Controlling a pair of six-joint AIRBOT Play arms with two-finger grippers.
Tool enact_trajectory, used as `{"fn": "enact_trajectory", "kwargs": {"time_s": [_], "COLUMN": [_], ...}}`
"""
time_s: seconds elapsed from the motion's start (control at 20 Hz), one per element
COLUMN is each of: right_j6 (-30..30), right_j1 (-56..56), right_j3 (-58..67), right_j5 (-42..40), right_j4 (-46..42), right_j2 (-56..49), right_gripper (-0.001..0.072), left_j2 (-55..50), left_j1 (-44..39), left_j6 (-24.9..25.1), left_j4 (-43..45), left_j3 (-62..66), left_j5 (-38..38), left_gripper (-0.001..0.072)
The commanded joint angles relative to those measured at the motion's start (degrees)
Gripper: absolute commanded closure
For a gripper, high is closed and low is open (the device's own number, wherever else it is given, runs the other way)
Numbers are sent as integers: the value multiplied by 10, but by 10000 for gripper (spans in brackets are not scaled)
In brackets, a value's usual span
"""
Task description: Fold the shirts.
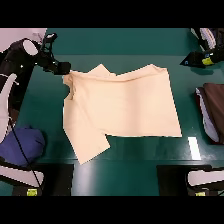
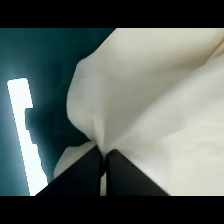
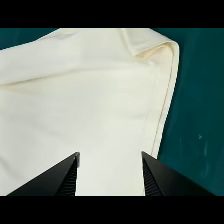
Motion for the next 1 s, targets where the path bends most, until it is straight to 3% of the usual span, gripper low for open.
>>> {"fn": "enact_trajectory", "kwargs": {"time_s": [0.0,0.5,0.85,0.9,0.95], "right_j6": [0,0,0,0,0], "right_j1": [4,4,4,4,4], "right_j3": [0,0,0,0,0], "right_j5": [37,70,76,77,77], "right_j4": [18,19,19,19,19], "right_j2": [15,16,15,15,15], "right_gripper": [265,282,283,283,283], "left_j2": [-1,-5,-5,-5,-5], "left_j1": [3,4,3,3,3], "left_j6": [-45,-62,-29,-36,-64], "left_j4": [-17,-34,-30,-36,-35], "left_j3": [4,4,1,1,1], "left_j5": [64,63,61,62,54], "left_gripper": [663,654,637,-2,-13]}}
